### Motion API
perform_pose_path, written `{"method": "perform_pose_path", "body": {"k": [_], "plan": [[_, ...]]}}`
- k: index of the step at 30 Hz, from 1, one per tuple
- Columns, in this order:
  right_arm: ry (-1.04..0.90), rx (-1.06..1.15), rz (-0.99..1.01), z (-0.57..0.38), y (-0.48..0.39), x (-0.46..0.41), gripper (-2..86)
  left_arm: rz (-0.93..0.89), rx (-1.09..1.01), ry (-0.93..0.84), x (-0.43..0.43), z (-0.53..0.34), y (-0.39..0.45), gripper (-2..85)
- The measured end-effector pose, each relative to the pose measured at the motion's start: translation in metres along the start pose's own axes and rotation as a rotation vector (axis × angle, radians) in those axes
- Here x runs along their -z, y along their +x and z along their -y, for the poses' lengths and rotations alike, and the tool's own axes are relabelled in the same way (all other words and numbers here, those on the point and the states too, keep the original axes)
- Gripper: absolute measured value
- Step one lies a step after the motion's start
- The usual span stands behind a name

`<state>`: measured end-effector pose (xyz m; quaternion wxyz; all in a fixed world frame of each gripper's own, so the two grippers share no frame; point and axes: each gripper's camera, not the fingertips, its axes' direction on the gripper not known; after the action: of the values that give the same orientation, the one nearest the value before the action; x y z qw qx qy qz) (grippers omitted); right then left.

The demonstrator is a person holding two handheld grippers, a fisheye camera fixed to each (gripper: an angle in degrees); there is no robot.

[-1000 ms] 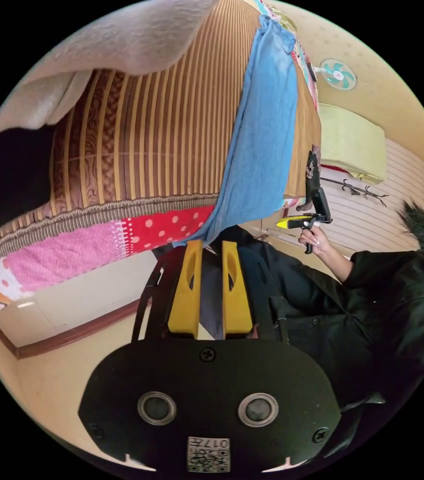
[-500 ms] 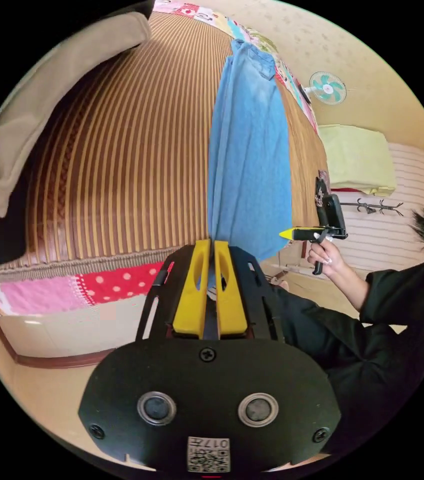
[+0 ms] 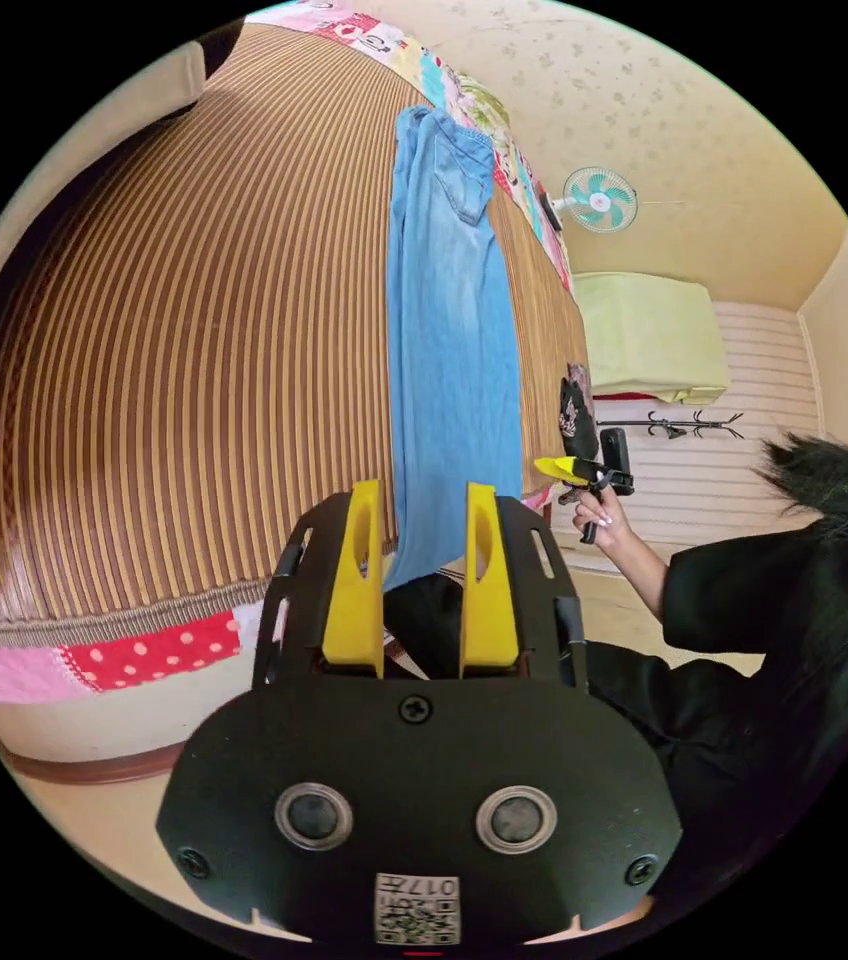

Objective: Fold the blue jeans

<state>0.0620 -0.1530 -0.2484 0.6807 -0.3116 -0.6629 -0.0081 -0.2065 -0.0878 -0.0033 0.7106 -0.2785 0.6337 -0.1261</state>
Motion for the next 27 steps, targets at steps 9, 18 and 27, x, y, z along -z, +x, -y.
{"method": "perform_pose_path", "body": {"k": [9, 18, 27], "plan": [[-0.222, 0.019, 0.213, 0.023, 0.037, -0.051, 7.2, -0.027, 0.004, -0.199, -0.069, 0.006, -0.003, 7.0], [-0.119, 0.211, 0.474, -0.04, -0.04, 0.042, 1.5, -0.357, -0.186, -0.112, -0.01, -0.05, 0.087, -0.2], [0.162, 0.92, 0.632, -0.054, -0.275, 0.256, 0.7, -0.674, -0.776, 0.314, 0.177, -0.034, 0.336, -0.3]]}}
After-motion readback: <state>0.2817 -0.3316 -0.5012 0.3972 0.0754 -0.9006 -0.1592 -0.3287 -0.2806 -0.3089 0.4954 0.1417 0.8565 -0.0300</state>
